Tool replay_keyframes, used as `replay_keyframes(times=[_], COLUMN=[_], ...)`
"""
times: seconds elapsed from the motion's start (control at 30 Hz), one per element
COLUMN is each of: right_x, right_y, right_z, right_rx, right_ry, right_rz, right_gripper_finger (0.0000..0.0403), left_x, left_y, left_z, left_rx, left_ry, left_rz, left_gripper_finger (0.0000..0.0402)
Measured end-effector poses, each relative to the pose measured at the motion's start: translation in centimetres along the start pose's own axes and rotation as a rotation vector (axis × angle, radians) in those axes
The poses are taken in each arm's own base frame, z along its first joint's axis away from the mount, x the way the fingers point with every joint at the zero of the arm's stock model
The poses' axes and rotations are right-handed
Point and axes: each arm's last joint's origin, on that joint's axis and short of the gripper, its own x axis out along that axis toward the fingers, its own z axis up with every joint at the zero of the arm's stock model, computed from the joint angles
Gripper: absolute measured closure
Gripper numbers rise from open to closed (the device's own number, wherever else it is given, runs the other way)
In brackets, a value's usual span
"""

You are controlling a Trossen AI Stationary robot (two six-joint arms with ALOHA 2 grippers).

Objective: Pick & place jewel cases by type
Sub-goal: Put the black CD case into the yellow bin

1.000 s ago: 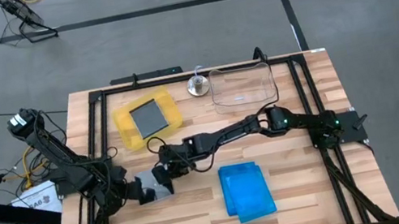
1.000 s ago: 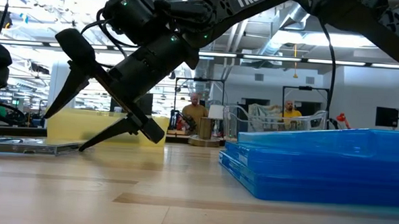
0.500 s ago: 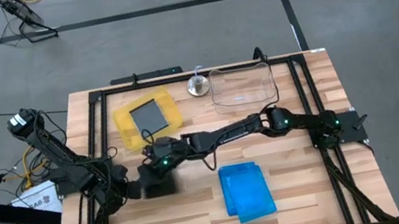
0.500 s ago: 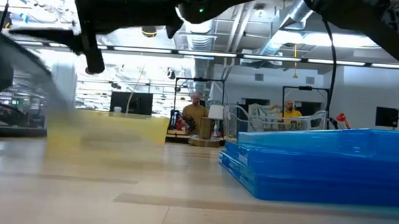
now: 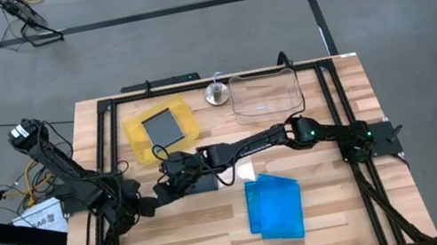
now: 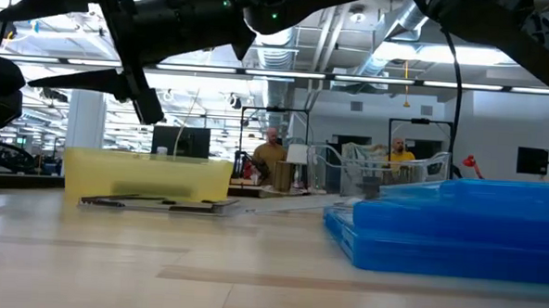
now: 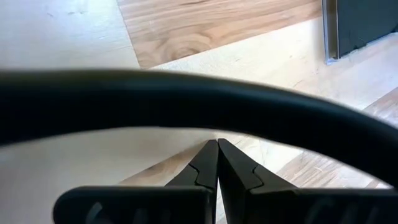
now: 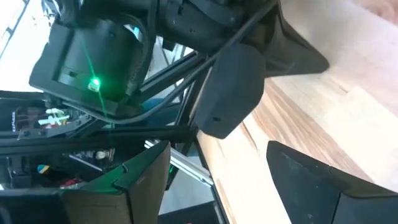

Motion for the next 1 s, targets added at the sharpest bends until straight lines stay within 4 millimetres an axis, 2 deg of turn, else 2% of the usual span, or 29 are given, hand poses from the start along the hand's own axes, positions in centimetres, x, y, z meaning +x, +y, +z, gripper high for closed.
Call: replay_keyframes(times=[0.4, 0.63, 0.83, 1.0], right_x=[0.0, -0.1, -1.7, -3.6], right_y=[-0.1, -0.4, 1.2, 0.5], right_z=[-0.1, -0.2, -1.0, -2.9], right_rx=[0.003, -0.080, -0.233, -0.349], right_ry=[0.040, 0.106, 0.224, 0.313], right_rz=[0.003, -0.003, -0.165, -0.426], right_gripper_finger=[0.0143, 0.0143, 0.0143, 0.0143], left_x=[0.0, 0.0, -0.1, -0.1], left_y=[0.0, -0.3, -0.8, -1.3], left_z=[0.0, -0.1, -0.3, -0.3], left_rx=[-0.001, 0.029, 0.102, 0.205], left_ry=[0.003, -0.009, -0.023, -0.065], left_rz=[-0.004, -0.039, -0.102, -0.167], left_gripper_finger=[0.0401, 0.0401, 0.0401, 0.0401])
